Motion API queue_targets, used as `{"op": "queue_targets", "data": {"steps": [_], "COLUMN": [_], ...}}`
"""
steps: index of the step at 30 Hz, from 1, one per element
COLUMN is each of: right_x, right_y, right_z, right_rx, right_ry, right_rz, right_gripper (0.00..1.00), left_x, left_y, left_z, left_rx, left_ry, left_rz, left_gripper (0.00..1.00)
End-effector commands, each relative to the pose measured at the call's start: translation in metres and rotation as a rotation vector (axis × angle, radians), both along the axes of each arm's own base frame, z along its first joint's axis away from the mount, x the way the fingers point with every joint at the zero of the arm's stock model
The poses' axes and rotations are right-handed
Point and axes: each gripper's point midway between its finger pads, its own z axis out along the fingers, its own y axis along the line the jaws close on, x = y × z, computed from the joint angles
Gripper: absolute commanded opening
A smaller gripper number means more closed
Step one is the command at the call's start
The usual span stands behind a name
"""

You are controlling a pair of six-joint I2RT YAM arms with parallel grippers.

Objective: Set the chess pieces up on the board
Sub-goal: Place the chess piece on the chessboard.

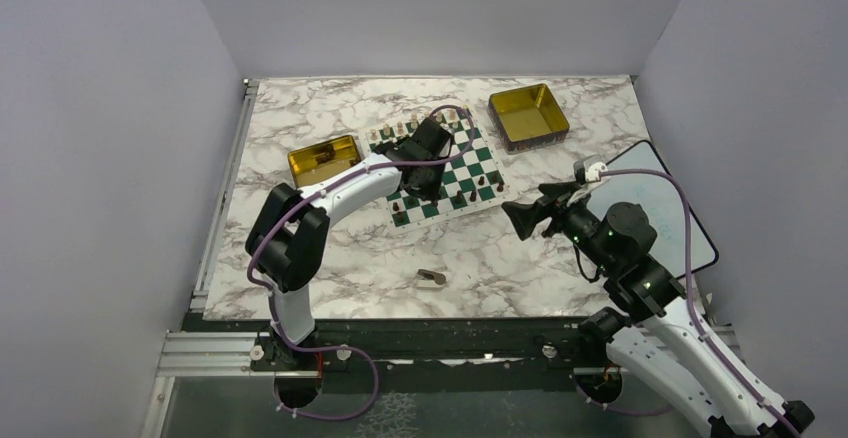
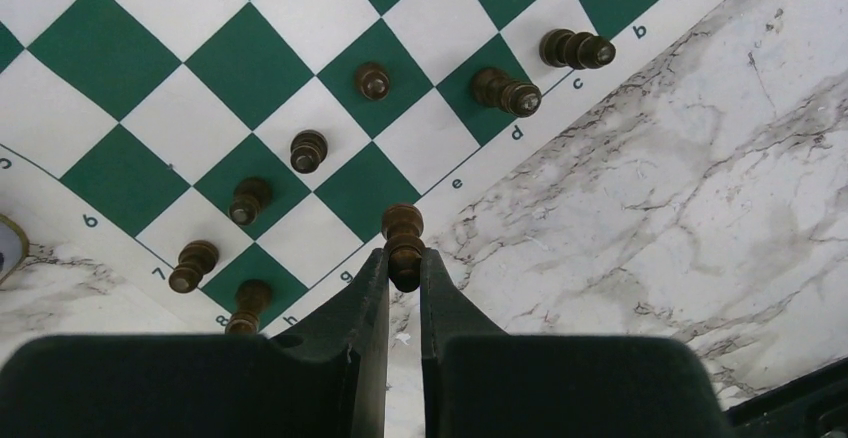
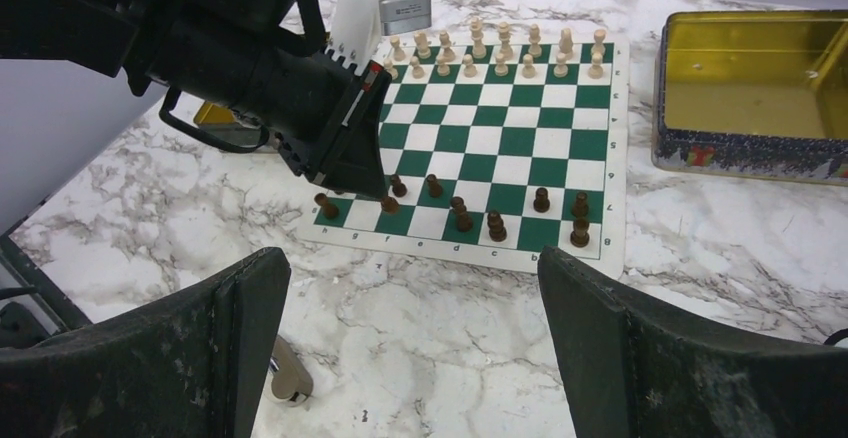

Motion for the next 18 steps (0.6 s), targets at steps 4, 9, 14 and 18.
{"op": "queue_targets", "data": {"steps": [4,9,14,18], "right_x": [0.003,0.004,0.004,0.004], "right_y": [-0.012,-0.010,-0.009,-0.009], "right_z": [-0.004,-0.007,-0.008,-0.007], "right_rx": [-0.055,-0.059,-0.057,-0.055], "right_ry": [-0.016,-0.006,0.001,-0.002], "right_rz": [-0.055,-0.049,-0.044,-0.044], "right_gripper": [1.00,1.00,1.00,1.00], "left_x": [0.007,0.007,0.005,0.005], "left_y": [0.008,0.007,0.007,0.008], "left_z": [-0.010,-0.016,-0.025,-0.031], "left_rx": [0.057,0.066,0.071,0.082], "left_ry": [-0.039,-0.031,-0.012,-0.010], "left_rz": [0.030,0.025,0.019,0.018], "left_gripper": [0.10,0.11,0.11,0.11]}}
